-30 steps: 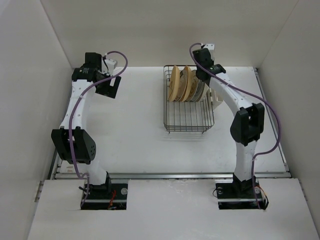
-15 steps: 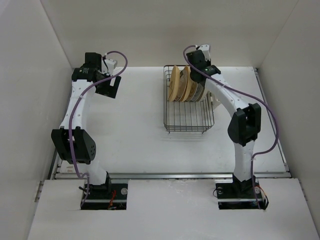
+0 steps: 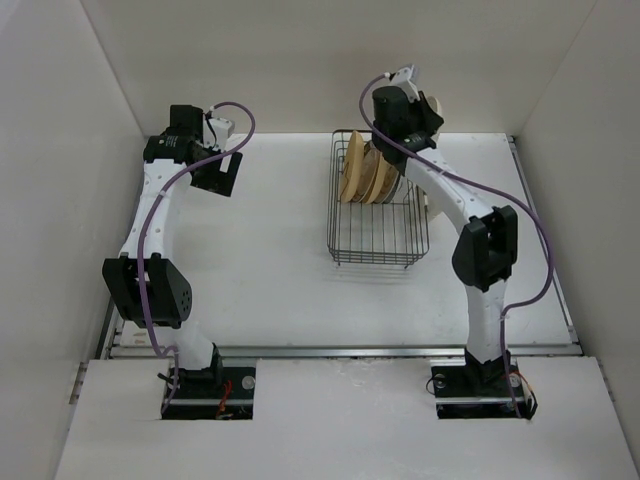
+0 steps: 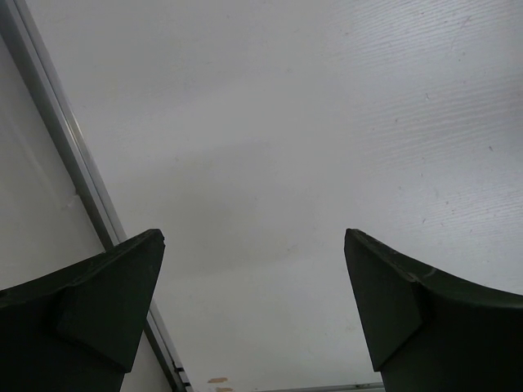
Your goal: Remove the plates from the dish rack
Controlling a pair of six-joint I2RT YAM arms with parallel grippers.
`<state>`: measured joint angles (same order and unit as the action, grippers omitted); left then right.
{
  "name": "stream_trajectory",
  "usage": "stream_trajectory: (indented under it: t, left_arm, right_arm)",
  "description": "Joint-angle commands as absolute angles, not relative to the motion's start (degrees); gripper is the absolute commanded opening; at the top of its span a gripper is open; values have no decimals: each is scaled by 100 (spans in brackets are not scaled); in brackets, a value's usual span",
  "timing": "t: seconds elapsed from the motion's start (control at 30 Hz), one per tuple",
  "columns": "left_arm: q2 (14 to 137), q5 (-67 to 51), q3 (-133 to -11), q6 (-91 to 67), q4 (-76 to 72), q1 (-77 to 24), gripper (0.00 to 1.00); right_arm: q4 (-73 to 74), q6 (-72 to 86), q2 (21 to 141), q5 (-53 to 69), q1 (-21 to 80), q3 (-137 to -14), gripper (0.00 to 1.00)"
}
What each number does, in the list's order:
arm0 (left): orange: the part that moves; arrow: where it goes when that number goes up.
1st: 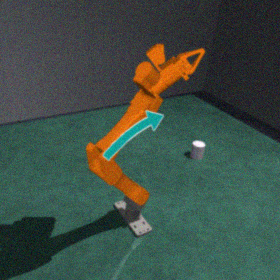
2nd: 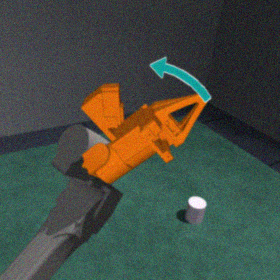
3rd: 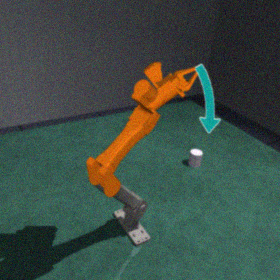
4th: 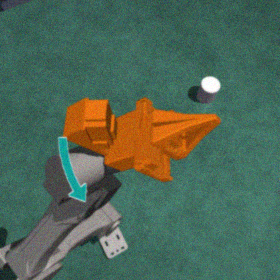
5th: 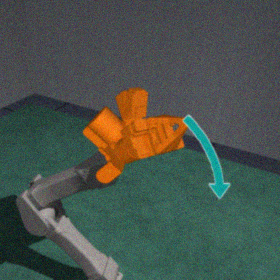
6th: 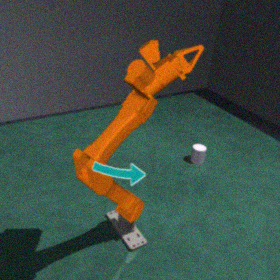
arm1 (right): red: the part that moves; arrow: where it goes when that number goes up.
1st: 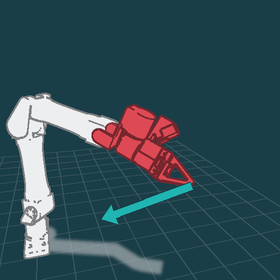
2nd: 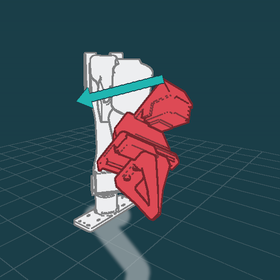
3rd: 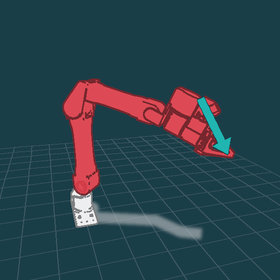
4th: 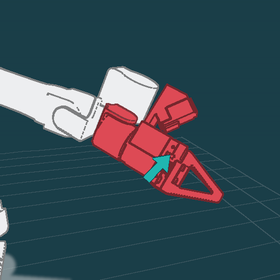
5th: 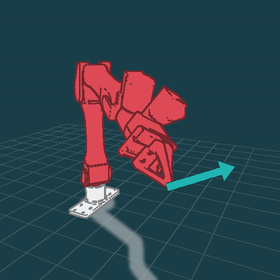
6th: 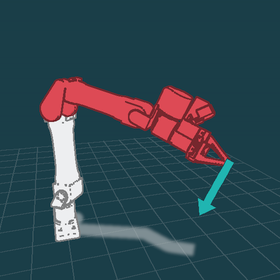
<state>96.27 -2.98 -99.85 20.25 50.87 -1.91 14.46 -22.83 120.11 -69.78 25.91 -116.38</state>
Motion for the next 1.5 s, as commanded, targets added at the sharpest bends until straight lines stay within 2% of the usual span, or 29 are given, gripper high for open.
stream_trajectory:
  t: [0.0,0.23,0.53,0.73,0.8,0.87,0.9,0.93,1.17,1.3,1.33,1.37,1.47]
  left_arm:
    - [9580,-396,-10037,1942,5150,-220,91]
    - [9527,-650,-10151,1890,5203,-220,92]
    - [9790,-2240,-10836,1486,5678,-272,92]
    - [10133,-2855,-11512,1293,5880,-325,87]
    - [10134,-3049,-11592,1292,5819,-396,87]
    - [10134,-3434,-11593,1231,5749,-466,87]
    - [10134,-3567,-11593,1230,5748,-466,87]
    - [10134,-3699,-11593,1178,5696,-466,87]
    - [10020,-3964,-11286,1064,5424,-466,92]
    - [9949,-3466,-10585,670,4774,-194,92]
    - [9949,-3341,-10512,616,4659,-193,91]
    - [10036,-3235,-10512,615,4606,-132,89]
    - [10352,-3260,-10512,677,4807,-71,78]
  right_arm:
    - [80,-3067,11619,-7506,2549,-11936,0]
    - [-677,-3753,11444,-7506,2487,-12163,0]
    - [-826,-3823,10961,-7251,2426,-12086,0]
    - [-766,-3456,10574,-7024,2426,-12006,0]
    - [426,-2738,10573,-6410,2487,-12286,0]
    - [1585,-1043,10573,-5525,2487,-12602,0]
    - [2243,-646,10573,-4371,2540,-12699,0]
    - [2363,-381,10625,-3855,2540,-12700,0]
    - [2470,527,11469,-1206,3207,-12498,0]
    - [2068,764,11663,266,3278,-12061,0]
    - [2065,765,11724,272,3278,-12059,0]
    - [1830,765,11725,768,3278,-11832,0]
    - [1749,826,11882,1202,3278,-11699,0]
